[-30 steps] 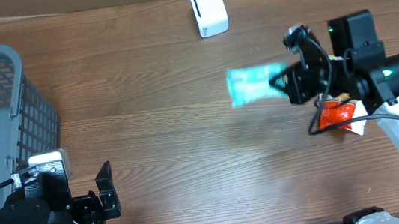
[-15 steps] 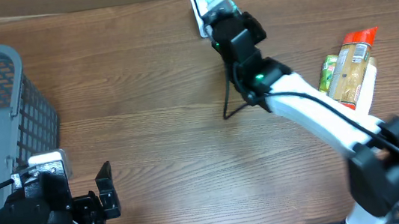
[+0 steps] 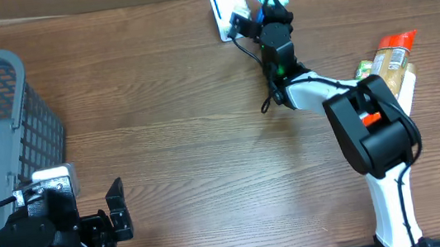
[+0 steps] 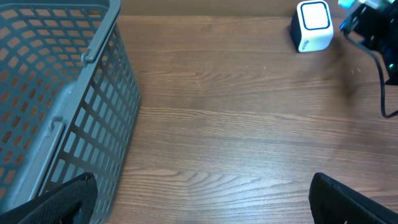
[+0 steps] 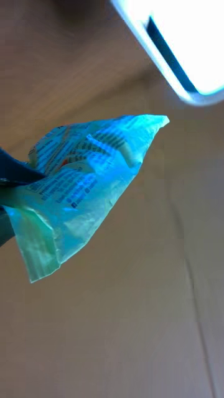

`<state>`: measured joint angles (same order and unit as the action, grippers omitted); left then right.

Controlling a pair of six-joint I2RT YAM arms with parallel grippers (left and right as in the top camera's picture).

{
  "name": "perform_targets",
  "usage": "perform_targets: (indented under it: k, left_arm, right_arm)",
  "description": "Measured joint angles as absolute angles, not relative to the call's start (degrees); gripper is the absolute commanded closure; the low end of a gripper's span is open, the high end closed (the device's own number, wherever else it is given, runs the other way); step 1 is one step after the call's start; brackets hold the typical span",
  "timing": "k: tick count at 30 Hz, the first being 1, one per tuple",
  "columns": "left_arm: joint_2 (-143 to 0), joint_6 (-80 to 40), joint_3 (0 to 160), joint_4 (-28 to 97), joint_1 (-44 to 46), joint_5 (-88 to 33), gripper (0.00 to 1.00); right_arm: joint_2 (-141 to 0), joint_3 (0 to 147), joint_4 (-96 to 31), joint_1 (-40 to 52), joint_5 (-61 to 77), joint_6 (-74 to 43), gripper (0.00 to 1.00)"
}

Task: Scan the item barcode
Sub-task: 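Carry the wipes pack to the white scanner and hold it there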

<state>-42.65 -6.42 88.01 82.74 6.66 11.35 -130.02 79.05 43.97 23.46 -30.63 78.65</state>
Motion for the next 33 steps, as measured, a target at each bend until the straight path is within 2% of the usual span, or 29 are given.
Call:
perform_targets:
  k: [9,13,33]
  left_arm:
    - [-42.7,-6.4,88.0,82.7,6.7,11.4,0.00]
    - [-42.7,-6.4,88.0,82.7,6.7,11.4,0.01]
    - [-42.7,-6.4,88.0,82.7,6.7,11.4,0.00]
  right_arm:
    - [-130.9,83.4,45.4,24.6,-25.6,82.6,0.96]
    - [-130.9,86.3,40.9,25.6,-23.8,83.7,0.96]
    - [-130.9,86.4,37.9,27.9,-23.5,84.2,0.96]
